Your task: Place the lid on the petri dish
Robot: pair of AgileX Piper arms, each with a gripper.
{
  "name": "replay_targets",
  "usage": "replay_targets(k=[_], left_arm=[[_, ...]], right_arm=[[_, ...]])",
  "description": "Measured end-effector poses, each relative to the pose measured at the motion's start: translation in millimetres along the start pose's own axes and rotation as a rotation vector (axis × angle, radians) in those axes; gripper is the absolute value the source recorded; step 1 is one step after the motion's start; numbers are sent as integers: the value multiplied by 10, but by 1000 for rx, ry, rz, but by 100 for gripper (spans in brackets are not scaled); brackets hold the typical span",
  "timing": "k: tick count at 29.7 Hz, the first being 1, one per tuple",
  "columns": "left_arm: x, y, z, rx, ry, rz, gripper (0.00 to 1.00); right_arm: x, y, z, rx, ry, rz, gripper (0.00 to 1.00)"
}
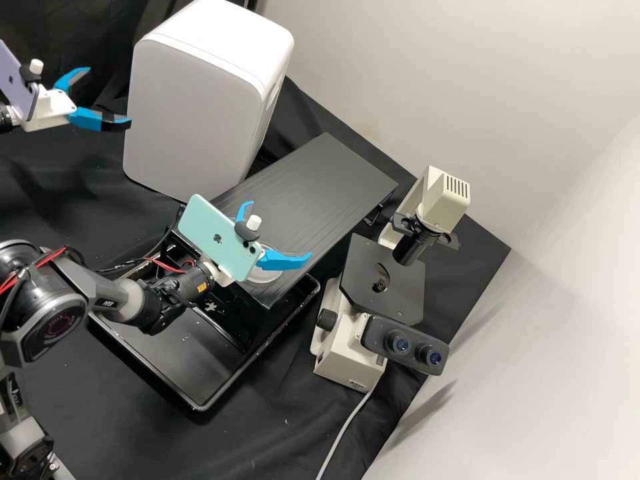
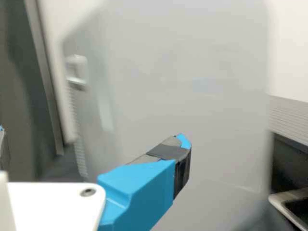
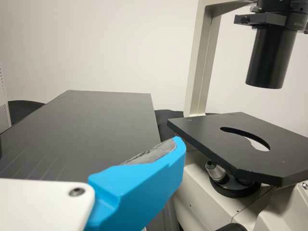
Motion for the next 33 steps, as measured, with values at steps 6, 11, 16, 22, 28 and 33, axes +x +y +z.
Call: replay_targets(k=[6, 11, 16, 22, 28, 33], left_arm=[[-145, -208, 146, 16, -86, -16, 100], [-266, -364, 261, 17, -185, -65, 100], [-470, -464, 355, 24, -285, -128, 100], [-699, -514, 440, 26, -369, -175, 100], [-847, -541, 521, 44, -446, -199, 100], [-881, -562, 540, 48, -462, -212, 100]], right_arm=[[0, 0, 0, 0, 0, 0, 100], [0, 0, 0, 0, 0, 0, 100], [0, 0, 0, 0, 0, 0, 100], [0, 0, 0, 0, 0, 0, 100], [0, 0, 0, 0, 0, 0, 100], [0, 0, 0, 0, 0, 0, 100]])
